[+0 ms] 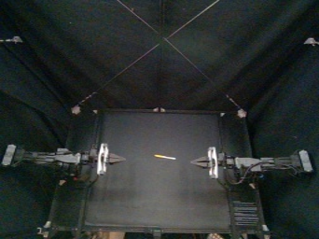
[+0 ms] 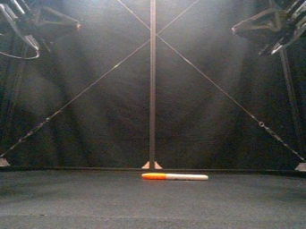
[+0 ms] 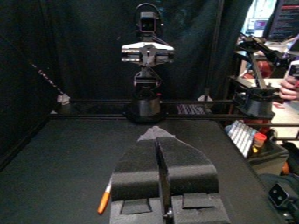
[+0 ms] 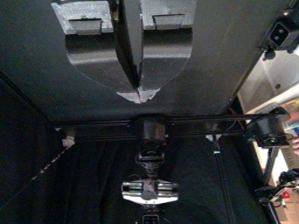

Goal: Uncap the pen

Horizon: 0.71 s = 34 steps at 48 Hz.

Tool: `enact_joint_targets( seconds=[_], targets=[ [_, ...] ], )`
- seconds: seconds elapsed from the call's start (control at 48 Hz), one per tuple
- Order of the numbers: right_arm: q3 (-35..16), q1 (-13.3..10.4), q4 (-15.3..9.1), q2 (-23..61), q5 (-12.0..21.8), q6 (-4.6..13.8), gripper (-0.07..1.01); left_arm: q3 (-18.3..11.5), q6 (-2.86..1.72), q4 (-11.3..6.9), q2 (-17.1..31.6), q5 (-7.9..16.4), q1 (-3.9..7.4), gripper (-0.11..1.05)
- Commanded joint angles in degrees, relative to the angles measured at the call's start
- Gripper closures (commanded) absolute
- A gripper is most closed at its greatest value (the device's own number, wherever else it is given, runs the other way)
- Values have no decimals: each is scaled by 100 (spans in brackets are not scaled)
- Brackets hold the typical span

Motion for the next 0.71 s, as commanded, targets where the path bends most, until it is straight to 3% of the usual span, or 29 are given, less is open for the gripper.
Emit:
enact_joint_targets(
  seconds=[0.021, 0.125, 0.25, 0.417, 0.708],
  targets=[
    [88, -88, -9, 246, -9, 0, 96, 18, 0, -18, 378, -413, 141, 102],
    [176, -299, 9, 677, -18, 44, 92, -18, 35, -9, 729, -809, 202, 98],
    [141, -650, 62, 1512, -35, 79, 87, -79, 35, 0, 1336, -1178, 316, 91],
    [-105, -1020, 176, 2558, -35, 79, 75, -264, 35, 0, 2083, -1310, 439, 81],
    [-896, -1274, 62, 4307, -9, 26, 31, -615, 26, -18, 3032, -1301, 694, 59]
  ],
)
